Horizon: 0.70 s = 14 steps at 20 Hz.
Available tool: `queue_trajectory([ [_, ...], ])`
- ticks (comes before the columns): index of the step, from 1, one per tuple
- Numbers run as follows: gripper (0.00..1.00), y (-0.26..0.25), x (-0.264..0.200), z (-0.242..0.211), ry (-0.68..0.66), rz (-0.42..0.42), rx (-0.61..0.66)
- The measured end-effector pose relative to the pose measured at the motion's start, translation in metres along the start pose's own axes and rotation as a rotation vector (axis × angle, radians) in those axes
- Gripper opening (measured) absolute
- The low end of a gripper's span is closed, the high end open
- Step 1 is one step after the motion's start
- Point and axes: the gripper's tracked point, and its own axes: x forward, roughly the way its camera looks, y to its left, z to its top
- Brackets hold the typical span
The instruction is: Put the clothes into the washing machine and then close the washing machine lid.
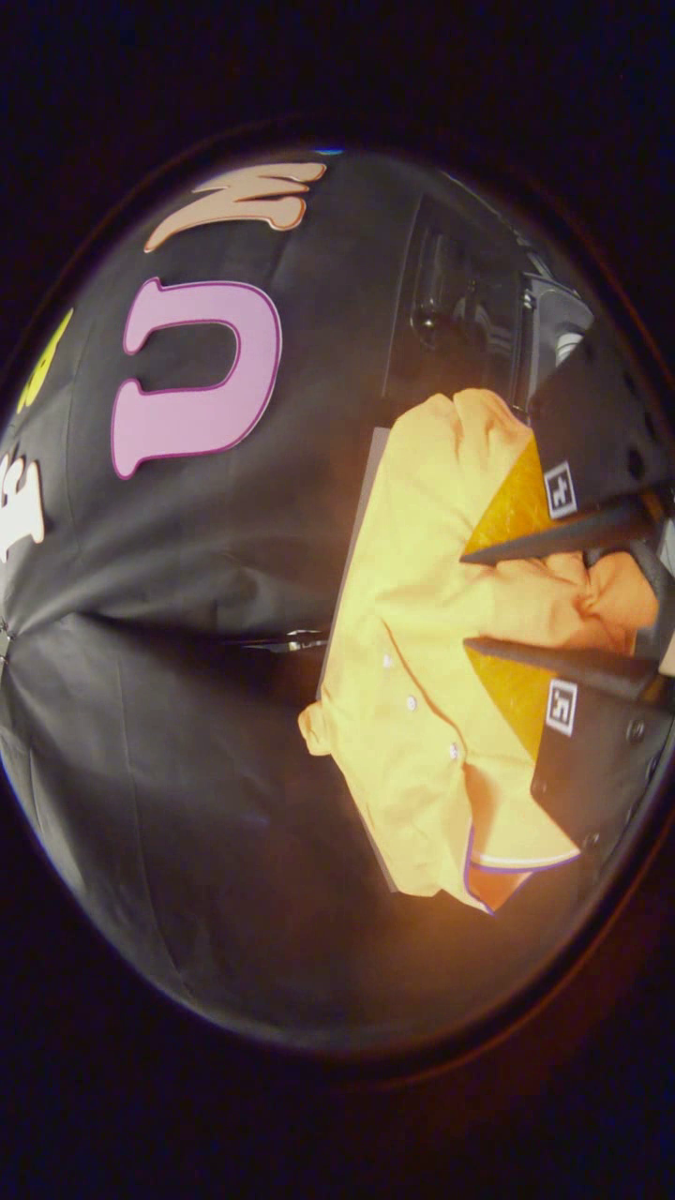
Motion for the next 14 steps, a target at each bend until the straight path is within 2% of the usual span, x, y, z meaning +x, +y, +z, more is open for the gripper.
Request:
queue_trajectory([
  [2, 0.31, -0.003, -0.003, -0.006, 0.014, -0.022, -0.021],
  [5, 0.31, -0.001, -0.012, -0.004, -0.007, -0.024, -0.027],
  [6, 0.03, -0.003, -0.013, -0.005, -0.022, -0.03, -0.006],
  [9, 0.02, -0.02, -0.023, -0.001, -0.049, -0.038, 0.031],
  [12, 0.02, -0.072, -0.047, 0.005, -0.086, -0.122, 0.076],
  [14, 0.02, -0.118, -0.069, 0.008, -0.117, -0.211, 0.102],
])
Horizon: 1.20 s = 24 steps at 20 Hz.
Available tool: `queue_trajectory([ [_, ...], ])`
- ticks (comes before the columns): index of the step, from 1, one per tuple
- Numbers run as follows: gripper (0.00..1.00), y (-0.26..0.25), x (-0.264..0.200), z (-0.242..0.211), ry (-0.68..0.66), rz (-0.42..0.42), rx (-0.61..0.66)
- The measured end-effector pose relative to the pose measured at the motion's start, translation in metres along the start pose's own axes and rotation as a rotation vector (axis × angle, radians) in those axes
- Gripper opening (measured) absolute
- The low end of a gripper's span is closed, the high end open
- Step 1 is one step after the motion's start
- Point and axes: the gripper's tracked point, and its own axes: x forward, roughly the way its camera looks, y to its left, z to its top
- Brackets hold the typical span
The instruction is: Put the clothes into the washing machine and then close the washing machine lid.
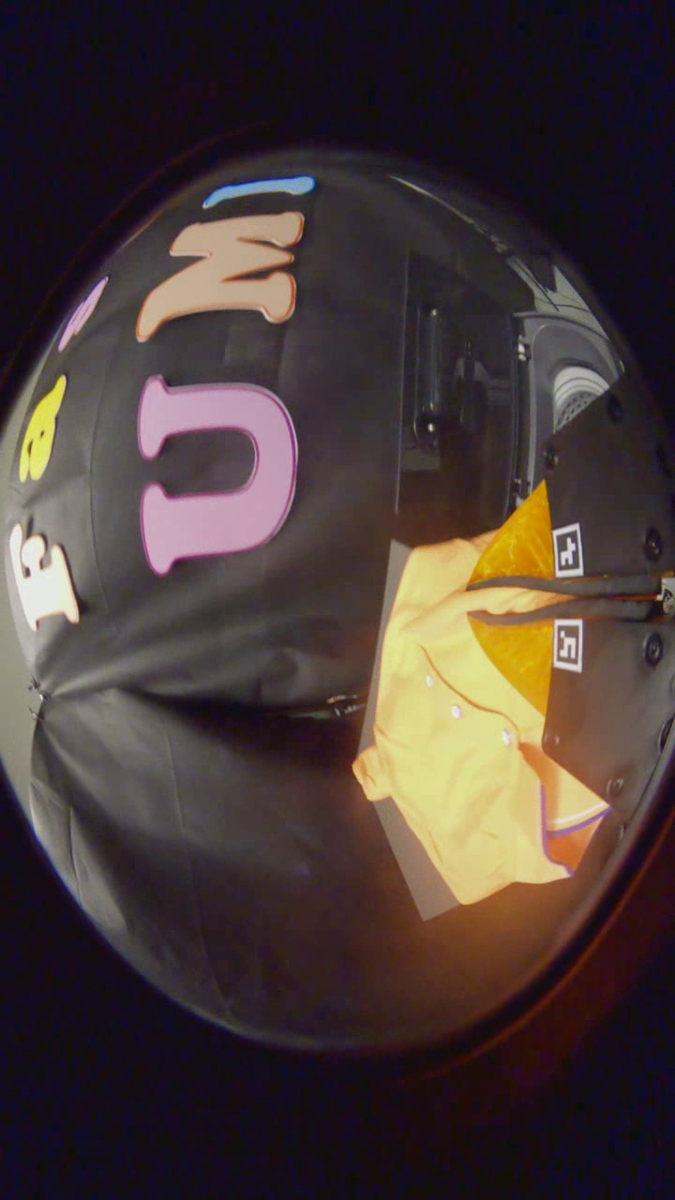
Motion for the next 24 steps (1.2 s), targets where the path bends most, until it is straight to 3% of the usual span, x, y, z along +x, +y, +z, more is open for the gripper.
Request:
queue_trajectory([
  [5, 0.02, -0.112, -0.029, 0.016, -0.066, -0.242, 0.014],
  [9, 0.02, -0.152, -0.037, 0.017, -0.078, -0.326, 0.05],
  [10, 0.06, -0.155, -0.032, 0.013, -0.076, -0.324, 0.061],
  [15, 0.8, -0.158, -0.018, -0.012, -0.054, -0.318, 0.053],
  [24, 0.79, -0.149, -0.005, -0.015, -0.055, -0.297, 0.03],
])
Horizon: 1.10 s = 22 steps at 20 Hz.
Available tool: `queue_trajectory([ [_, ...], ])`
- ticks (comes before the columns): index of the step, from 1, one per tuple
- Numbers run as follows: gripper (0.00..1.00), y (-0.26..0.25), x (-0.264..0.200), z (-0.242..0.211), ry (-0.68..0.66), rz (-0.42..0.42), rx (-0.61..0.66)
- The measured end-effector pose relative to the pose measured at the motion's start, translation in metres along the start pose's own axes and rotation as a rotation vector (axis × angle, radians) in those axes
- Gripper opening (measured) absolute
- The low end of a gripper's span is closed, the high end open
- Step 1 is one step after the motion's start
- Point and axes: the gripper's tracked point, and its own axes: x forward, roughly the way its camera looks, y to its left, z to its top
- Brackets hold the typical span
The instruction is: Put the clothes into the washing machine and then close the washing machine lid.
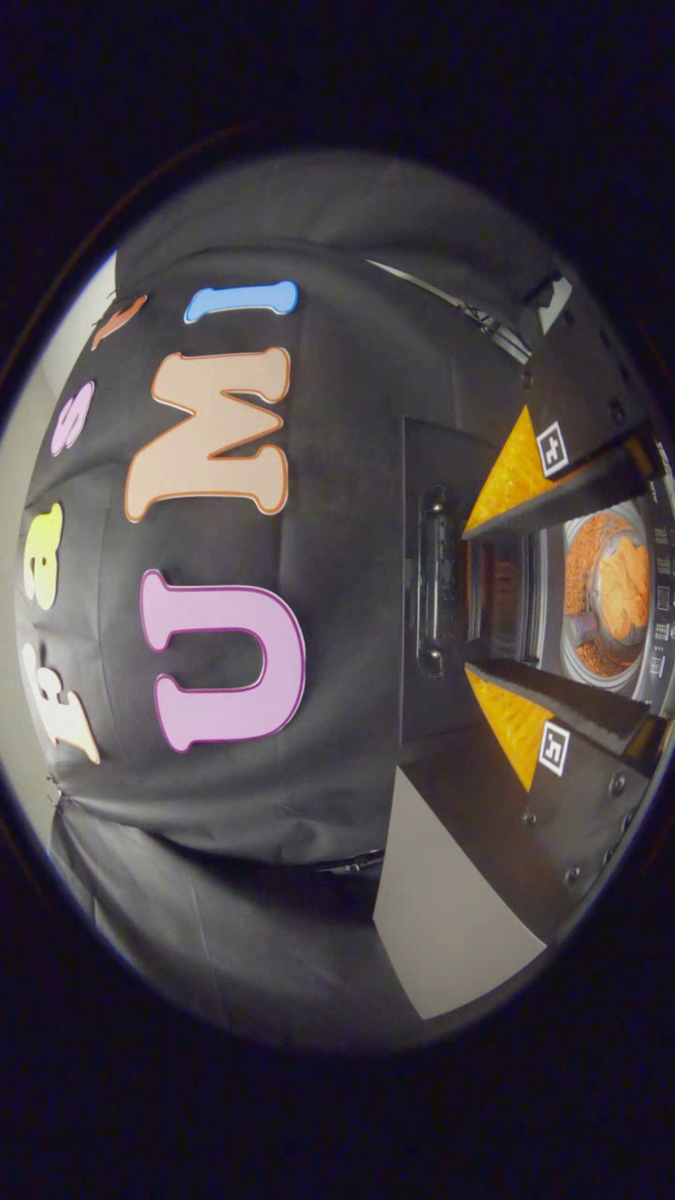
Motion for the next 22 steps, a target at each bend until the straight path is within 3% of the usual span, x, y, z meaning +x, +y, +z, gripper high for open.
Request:
queue_trajectory([
  [10, 0.79, -0.002, 0.034, 0.013, -0.015, -0.013, -0.009],
  [22, 0.8, -0.004, 0.127, 0.041, -0.033, -0.034, 0.008],
])
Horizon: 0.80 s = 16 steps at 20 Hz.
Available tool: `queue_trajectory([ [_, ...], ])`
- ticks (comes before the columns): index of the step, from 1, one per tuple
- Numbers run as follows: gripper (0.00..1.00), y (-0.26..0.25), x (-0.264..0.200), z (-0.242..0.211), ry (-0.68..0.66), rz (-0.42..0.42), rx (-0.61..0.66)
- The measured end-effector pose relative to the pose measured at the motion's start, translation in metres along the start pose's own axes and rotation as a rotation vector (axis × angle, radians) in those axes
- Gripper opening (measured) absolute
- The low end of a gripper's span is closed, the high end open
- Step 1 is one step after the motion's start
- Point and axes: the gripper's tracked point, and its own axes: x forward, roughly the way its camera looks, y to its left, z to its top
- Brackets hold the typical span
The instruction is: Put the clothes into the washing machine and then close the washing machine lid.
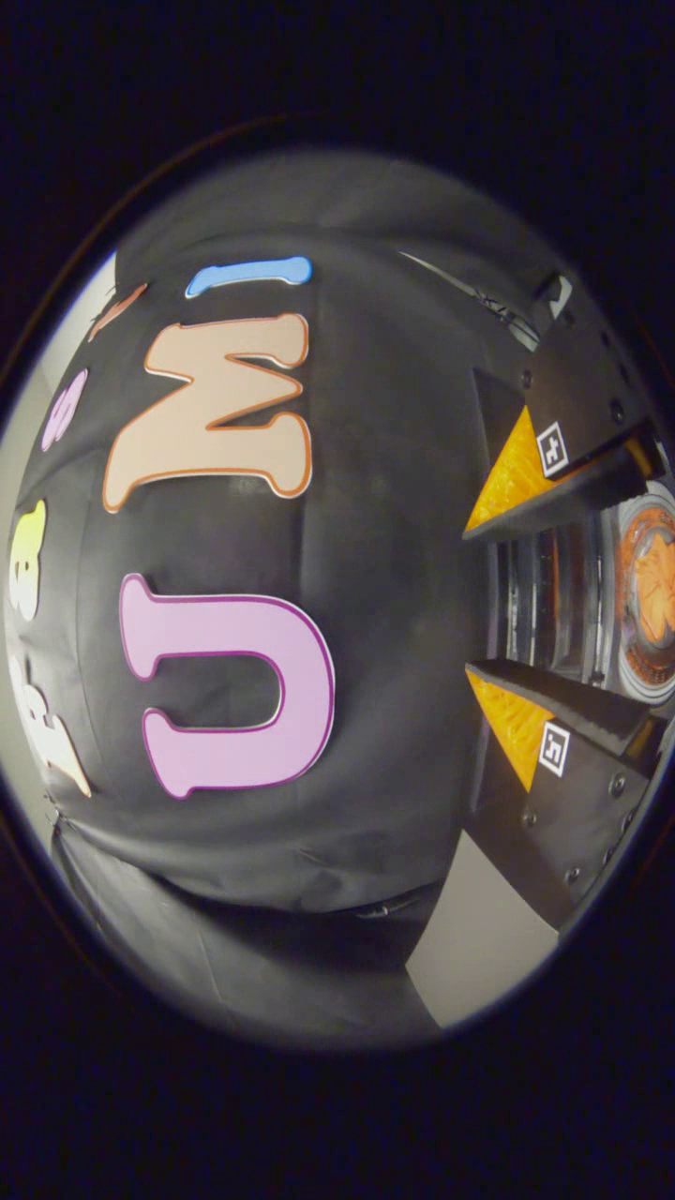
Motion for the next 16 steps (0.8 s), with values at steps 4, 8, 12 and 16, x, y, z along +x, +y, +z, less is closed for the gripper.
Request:
queue_trajectory([
  [4, 0.8, 0.005, 0.029, -0.006, 0.02, 0.0, -0.021],
  [8, 0.83, 0.005, 0.045, -0.021, 0.057, 0.002, -0.029],
  [12, 0.87, 0.003, 0.039, -0.023, 0.049, 0.007, -0.007],
  [16, 0.89, 0.003, 0.025, -0.024, 0.046, -0.001, -0.012],
])
